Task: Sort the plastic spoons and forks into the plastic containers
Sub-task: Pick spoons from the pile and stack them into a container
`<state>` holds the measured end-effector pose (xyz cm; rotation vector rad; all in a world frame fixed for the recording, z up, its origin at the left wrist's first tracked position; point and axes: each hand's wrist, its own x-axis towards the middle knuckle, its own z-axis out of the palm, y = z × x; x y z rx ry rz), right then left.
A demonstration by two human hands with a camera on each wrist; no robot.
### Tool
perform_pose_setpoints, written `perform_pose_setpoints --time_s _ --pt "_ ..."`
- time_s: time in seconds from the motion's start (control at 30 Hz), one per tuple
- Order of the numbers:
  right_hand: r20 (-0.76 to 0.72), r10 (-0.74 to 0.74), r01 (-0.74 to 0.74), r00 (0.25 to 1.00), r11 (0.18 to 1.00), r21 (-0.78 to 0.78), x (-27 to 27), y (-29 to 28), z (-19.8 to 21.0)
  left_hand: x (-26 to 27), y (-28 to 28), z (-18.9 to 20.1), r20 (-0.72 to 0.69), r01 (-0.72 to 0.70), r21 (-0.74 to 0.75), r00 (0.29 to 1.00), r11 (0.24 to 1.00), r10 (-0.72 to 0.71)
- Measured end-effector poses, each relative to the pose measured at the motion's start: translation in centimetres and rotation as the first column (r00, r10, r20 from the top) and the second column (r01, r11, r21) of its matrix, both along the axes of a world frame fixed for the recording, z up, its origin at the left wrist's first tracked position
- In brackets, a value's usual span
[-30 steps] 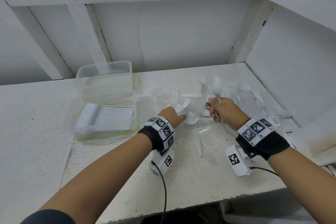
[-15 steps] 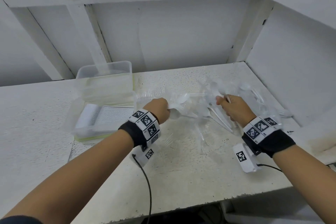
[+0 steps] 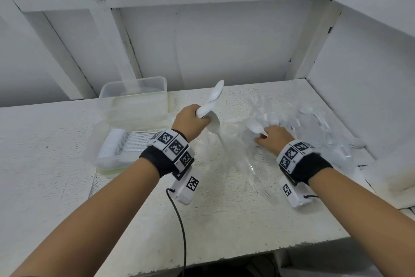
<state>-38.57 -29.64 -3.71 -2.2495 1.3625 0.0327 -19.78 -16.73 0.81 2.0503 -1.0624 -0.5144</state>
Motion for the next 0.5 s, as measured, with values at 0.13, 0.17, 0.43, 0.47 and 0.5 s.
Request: perform_pose_setpoints --time_s 0.13,0.17,0.43,0.47,0.5 --pt "-0.009 0.035 -0.034 0.999 0.999 0.023 0.0 0.1 -0.6 -0.3 0.0 -0.4 -0.050 -0.020 -0.070 0.999 0.997 0.016" --pt "-0.013 0.043 -0.043 0.999 0.999 0.032 0.0 0.2 -0.6 -0.4 0.0 -0.5 -0.062 -0.033 -0.076 0.998 0.997 0.028" --pt "-0.111 0.139 -0.136 0.984 0.990 0.028 -1.1 0.6 -0.1 -0.5 -0.2 -0.7 -0.131 -0.094 -0.099 0.988 0.991 0.080" --pt "-0.160 0.165 -0.167 0.973 0.986 0.003 -1.2 0.6 -0.3 -0.5 -0.2 -0.7 -0.132 -0.096 -0.101 0.988 0.990 0.082" --pt "-0.190 0.176 -0.181 0.966 0.983 -0.012 -1.3 0.7 -0.4 -0.5 -0.2 -0.8 -0.134 -0.099 -0.102 0.987 0.990 0.085"
